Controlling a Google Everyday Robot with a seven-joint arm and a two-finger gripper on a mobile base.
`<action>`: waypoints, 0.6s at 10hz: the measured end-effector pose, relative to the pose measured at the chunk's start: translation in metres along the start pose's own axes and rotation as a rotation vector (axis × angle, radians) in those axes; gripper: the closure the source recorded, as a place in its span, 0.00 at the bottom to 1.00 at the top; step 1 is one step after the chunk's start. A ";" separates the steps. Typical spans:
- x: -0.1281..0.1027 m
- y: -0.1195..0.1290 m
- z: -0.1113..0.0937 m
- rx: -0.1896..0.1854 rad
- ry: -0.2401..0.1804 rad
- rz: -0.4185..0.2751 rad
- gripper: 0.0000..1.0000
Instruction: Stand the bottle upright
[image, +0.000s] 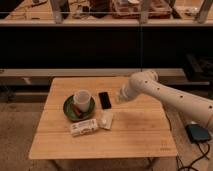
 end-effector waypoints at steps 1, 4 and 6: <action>0.002 -0.006 -0.003 0.030 0.042 -0.066 0.94; -0.009 -0.024 -0.022 0.096 0.175 -0.330 1.00; -0.026 -0.026 -0.028 0.112 0.207 -0.430 0.92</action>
